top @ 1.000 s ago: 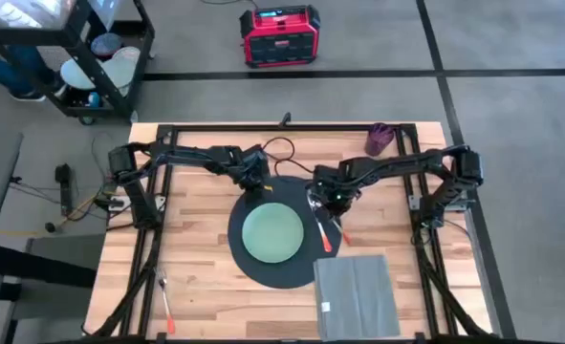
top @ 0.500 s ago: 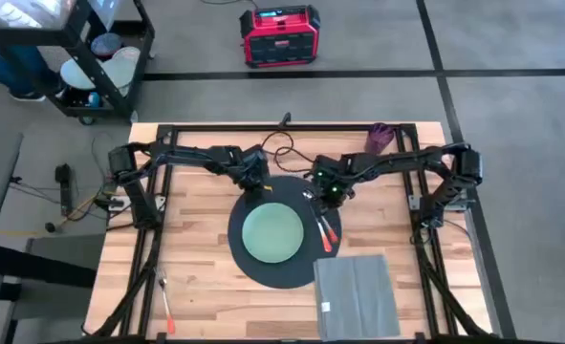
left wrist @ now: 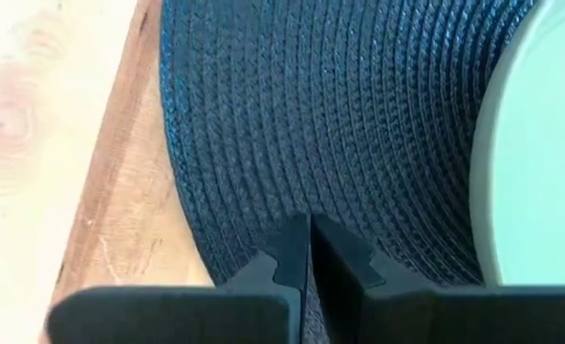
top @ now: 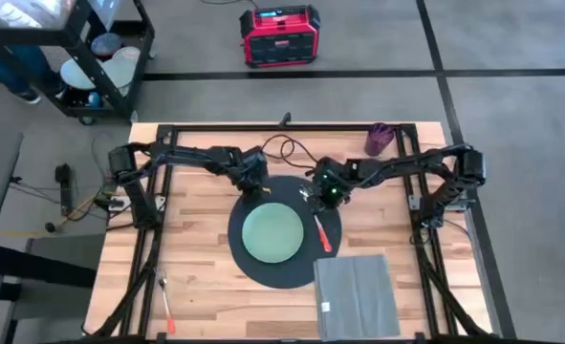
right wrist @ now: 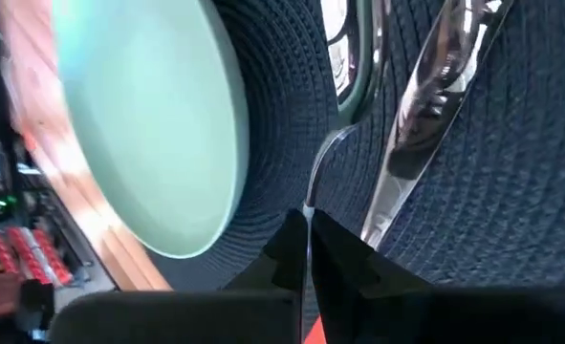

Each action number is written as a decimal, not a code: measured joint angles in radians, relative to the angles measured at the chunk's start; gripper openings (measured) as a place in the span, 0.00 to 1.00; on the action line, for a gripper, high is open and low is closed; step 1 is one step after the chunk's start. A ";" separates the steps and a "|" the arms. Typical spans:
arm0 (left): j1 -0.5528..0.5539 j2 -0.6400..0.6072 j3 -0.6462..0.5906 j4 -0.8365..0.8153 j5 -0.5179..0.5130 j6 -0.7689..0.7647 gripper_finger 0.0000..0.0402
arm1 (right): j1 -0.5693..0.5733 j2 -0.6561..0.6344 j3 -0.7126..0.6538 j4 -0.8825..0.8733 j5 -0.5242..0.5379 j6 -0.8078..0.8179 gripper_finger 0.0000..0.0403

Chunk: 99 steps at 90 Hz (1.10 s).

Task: Set table place
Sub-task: Put the orange spoon on the blue placemat to the right of the orange fork

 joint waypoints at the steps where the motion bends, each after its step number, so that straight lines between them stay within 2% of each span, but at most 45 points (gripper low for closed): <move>1: 0.000 0.000 0.000 0.000 0.000 0.001 0.00 | 0.000 -0.007 -0.006 0.009 0.004 0.005 0.00; 9: 0.000 0.000 0.000 0.001 0.000 0.004 0.00 | -0.010 -0.070 -0.056 0.073 0.019 0.034 0.00; 25: 0.000 0.000 0.000 0.004 0.000 0.004 0.00 | -0.043 -0.168 -0.196 0.067 0.033 0.084 0.00; 38: 0.000 0.000 0.000 0.007 0.000 0.009 0.00 | -0.031 -0.210 -0.291 0.153 -0.004 0.137 0.00; 75: 0.000 0.000 0.000 0.007 0.000 0.002 0.00 | -0.023 -0.212 -0.329 0.176 -0.022 0.132 0.00; 99: 0.000 0.000 0.000 0.007 0.000 0.000 0.00 | -0.006 -0.116 -0.331 0.296 -0.065 0.148 0.00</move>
